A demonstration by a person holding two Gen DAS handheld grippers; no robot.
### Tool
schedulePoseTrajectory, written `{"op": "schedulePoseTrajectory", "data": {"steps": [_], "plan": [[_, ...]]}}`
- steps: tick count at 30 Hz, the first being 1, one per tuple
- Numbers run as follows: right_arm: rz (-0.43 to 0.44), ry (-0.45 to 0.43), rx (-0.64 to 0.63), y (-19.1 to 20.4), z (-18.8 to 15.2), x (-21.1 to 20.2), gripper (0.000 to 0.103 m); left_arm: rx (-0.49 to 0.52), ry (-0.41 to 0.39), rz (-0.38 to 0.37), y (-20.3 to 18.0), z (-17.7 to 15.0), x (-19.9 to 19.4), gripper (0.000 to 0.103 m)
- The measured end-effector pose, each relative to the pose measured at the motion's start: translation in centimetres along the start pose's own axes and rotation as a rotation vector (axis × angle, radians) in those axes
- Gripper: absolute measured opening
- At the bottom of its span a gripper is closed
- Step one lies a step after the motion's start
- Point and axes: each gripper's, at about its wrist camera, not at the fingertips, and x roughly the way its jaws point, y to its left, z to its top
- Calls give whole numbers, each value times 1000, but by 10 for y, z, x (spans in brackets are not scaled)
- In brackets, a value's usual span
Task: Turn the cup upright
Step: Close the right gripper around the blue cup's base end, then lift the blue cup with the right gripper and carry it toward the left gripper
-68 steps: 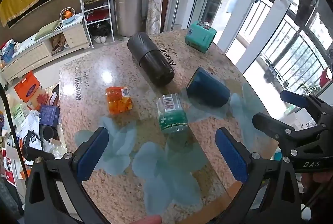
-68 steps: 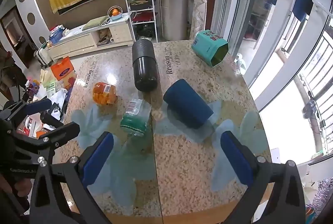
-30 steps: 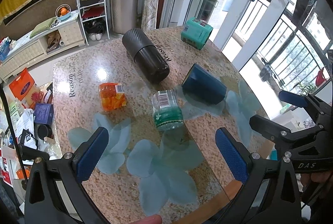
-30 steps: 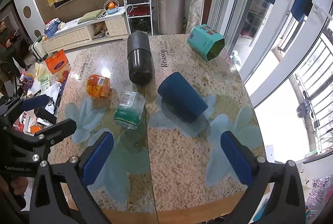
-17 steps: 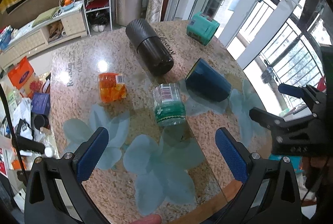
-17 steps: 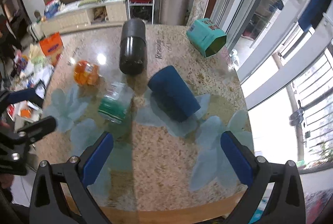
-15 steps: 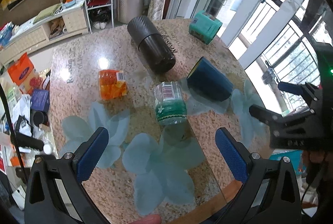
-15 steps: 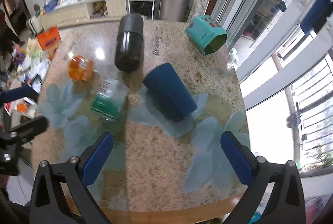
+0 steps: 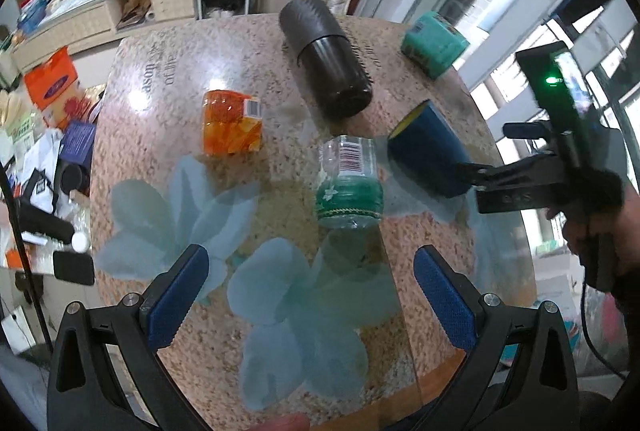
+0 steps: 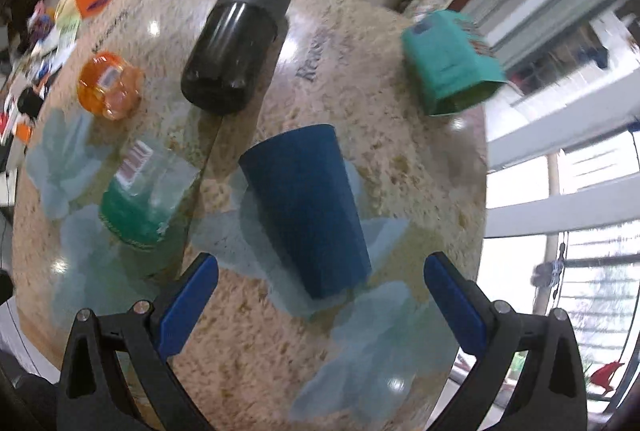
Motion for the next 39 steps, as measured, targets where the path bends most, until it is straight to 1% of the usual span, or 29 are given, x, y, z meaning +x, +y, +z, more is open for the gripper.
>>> {"op": "schedulePoseTrajectory", "data": {"steps": [7,12,18,19,20,21,25,26,30,31,32,33,34,39], "plan": [[18,68,-88,-2,21,45,103,-64,9,23,8,2,7,103],[35,100,-117,-3,23,63,103,-110,-10,17,13,4,4,103],[54,131,-124,-2,21,79,102,-127,-9,28,18,1,3,103],[49,132,-124,-2,20,82,100,-130,-9,27,19,0,3,103],[46,133,-122,-2,19,84,92,-135,-8,25,20,-1,3,103],[48,142,-121,-2,19,85,80,-138,-8,26,20,-2,2,103],[84,151,-94,-8,16,84,74,-144,-3,27,23,-5,1,103],[104,152,-85,-9,15,83,70,-145,-2,27,24,-5,1,103],[126,144,-78,-13,15,76,69,-143,-10,18,26,-8,-4,103],[141,144,-72,-14,13,74,69,-143,-13,10,26,-9,-6,103],[141,146,-64,-12,17,76,69,-145,-18,-7,27,-9,-8,103],[133,152,-51,-14,15,75,69,-144,-22,-21,27,-9,-10,103],[126,153,-33,-16,12,71,69,-140,-25,-25,28,-8,-11,103],[150,123,44,-21,-5,36,69,-108,-36,-33,27,-6,-14,103]]}}
